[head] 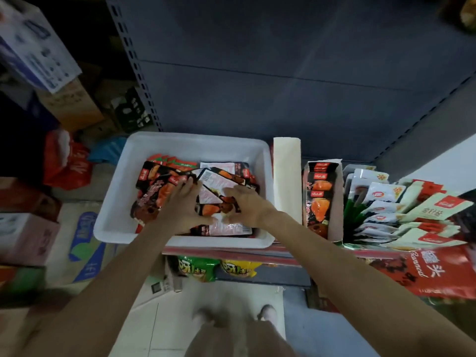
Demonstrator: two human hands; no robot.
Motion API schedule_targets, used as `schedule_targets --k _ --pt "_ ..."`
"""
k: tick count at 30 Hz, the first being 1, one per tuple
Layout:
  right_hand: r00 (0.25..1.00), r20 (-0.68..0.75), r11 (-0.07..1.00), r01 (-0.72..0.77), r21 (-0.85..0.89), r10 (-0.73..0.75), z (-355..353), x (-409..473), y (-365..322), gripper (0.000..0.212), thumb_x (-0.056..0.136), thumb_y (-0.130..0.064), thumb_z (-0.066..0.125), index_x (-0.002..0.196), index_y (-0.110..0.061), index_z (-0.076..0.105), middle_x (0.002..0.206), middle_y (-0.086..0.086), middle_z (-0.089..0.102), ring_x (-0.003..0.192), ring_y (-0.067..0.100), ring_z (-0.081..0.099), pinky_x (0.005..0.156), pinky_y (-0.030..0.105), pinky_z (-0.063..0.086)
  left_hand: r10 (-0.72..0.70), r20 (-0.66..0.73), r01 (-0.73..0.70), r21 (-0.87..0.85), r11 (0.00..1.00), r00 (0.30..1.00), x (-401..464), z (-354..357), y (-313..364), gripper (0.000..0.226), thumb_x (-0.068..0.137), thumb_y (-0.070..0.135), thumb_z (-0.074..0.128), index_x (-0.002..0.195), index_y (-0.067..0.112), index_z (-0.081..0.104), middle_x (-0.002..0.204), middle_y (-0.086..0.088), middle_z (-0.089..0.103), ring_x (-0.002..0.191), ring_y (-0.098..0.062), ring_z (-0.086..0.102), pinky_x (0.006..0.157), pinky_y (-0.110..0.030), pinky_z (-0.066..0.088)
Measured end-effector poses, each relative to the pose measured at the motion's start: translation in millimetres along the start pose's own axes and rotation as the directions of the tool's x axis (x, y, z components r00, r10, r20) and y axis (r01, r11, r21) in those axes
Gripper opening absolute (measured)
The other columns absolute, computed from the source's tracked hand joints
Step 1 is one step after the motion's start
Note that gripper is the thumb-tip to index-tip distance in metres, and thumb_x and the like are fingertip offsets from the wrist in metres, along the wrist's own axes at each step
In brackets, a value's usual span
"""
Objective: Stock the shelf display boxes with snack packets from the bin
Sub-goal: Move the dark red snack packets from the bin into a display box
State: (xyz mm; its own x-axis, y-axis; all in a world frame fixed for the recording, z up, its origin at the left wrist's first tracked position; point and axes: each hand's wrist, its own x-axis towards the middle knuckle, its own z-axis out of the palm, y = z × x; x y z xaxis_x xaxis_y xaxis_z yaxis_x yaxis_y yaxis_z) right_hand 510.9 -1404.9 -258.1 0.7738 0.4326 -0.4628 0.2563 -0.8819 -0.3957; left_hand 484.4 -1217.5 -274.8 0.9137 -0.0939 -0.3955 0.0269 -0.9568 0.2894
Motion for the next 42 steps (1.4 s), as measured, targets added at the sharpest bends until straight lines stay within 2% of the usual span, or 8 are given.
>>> schedule_targets --k 4,11,17,22,26,30,34,42 --pt "0.996 0.063 0.981 -0.050 -0.186 0.063 8.6 6.2 -12.3 0.093 0.078 -0.039 0.073 0.149 -0.030 0.014 0.156 0.006 0.007 0.142 0.028 0.020 0.108 0.047 0.036 0.005 0.043 -0.007 0.038 0.999 0.999 -2.5 -0.7 -4.5 0.112 0.072 0.065 0.065 0.152 0.020 0.001 0.158 -0.005 -0.015 0.145 -0.025 -0.014 0.117 -0.044 -0.003" --pt "0.980 -0.198 0.996 -0.047 -0.076 0.031 -7.7 9.7 -8.1 0.049 0.083 -0.019 0.068 0.128 -0.021 0.048 0.124 0.009 0.056 0.111 0.028 0.056 0.094 0.042 0.047 0.042 -0.172 -0.094 -0.302 0.949 0.984 -9.9 -6.8 -11.1 0.064 0.079 0.038 0.072 0.133 0.014 0.048 0.145 -0.008 0.038 0.135 -0.025 0.031 0.107 -0.036 0.027" --pt "0.966 -0.257 0.974 0.088 0.210 -0.032 -34.3 -0.6 -6.7 0.035 0.088 -0.016 0.065 0.119 -0.010 0.051 0.110 0.011 0.061 0.100 0.029 0.058 0.084 0.033 0.046 -0.060 -0.228 -0.146 -0.782 0.606 0.972 -12.4 -26.8 1.1 0.011 0.090 0.011 0.061 0.081 0.011 0.054 0.093 -0.019 0.067 0.086 -0.025 0.069 0.081 -0.042 0.056" --pt "0.872 -0.458 0.983 0.182 -0.027 -0.174 -39.1 -19.8 -15.8 0.079 0.083 -0.030 0.069 0.148 -0.020 0.025 0.140 0.008 0.035 0.129 0.025 0.034 0.107 0.038 0.036 -0.108 -0.224 -0.176 -0.925 0.336 0.969 -15.4 -50.6 30.1 0.012 0.092 0.005 0.058 0.080 0.004 0.057 0.075 -0.003 0.065 0.070 -0.015 0.071 0.066 -0.026 0.059" --pt "0.861 -0.460 0.967 0.253 0.017 -0.217 -48.4 -36.0 -16.9 0.069 0.091 -0.016 0.058 0.149 -0.024 0.022 0.131 0.007 0.048 0.109 0.022 0.054 0.088 0.032 0.048 0.020 -0.255 -0.253 -0.943 0.218 0.967 -20.4 -66.5 60.5 0.011 0.095 0.013 0.052 0.093 0.008 0.062 0.087 -0.002 0.071 0.085 -0.016 0.071 0.085 -0.029 0.056" --pt "0.770 -0.638 0.931 0.205 0.301 0.036 -70.6 -49.1 4.0 0.034 0.089 -0.002 0.054 0.122 -0.011 0.057 0.101 0.009 0.069 0.091 0.026 0.064 0.078 0.027 0.047 0.106 -0.314 -0.331 -0.884 0.329 0.944 -15.4 -71.7 90.5 0.031 0.100 0.032 0.037 0.109 0.016 0.062 0.103 0.001 0.069 0.099 -0.009 0.065 0.096 -0.027 0.047" --pt "0.804 -0.555 0.727 0.249 0.640 0.212 -91.0 -73.2 36.4 0.028 0.081 0.007 0.061 0.084 -0.021 0.065 0.086 0.005 0.069 0.078 0.014 0.066 0.079 0.032 0.055 0.111 -0.444 -0.422 -0.702 0.573 0.889 2.2 -62.5 119.2 0.041 0.091 0.018 0.060 0.130 0.018 0.046 0.115 0.005 0.055 0.098 -0.004 0.055 0.093 -0.026 0.046" --pt "0.743 -0.641 0.899 0.131 0.418 0.190 -114.6 -115.6 104.1 0.031 0.077 -0.002 0.067 0.105 -0.014 0.062 0.097 0.000 0.068 0.086 0.020 0.065 0.081 0.035 0.053 0.256 -0.422 -0.482 -0.616 0.623 0.870 22.3 -48.7 193.0 0.028 0.089 0.009 0.062 0.116 0.011 0.058 0.074 0.003 0.059 0.074 -0.016 0.062 0.080 -0.040 0.055"
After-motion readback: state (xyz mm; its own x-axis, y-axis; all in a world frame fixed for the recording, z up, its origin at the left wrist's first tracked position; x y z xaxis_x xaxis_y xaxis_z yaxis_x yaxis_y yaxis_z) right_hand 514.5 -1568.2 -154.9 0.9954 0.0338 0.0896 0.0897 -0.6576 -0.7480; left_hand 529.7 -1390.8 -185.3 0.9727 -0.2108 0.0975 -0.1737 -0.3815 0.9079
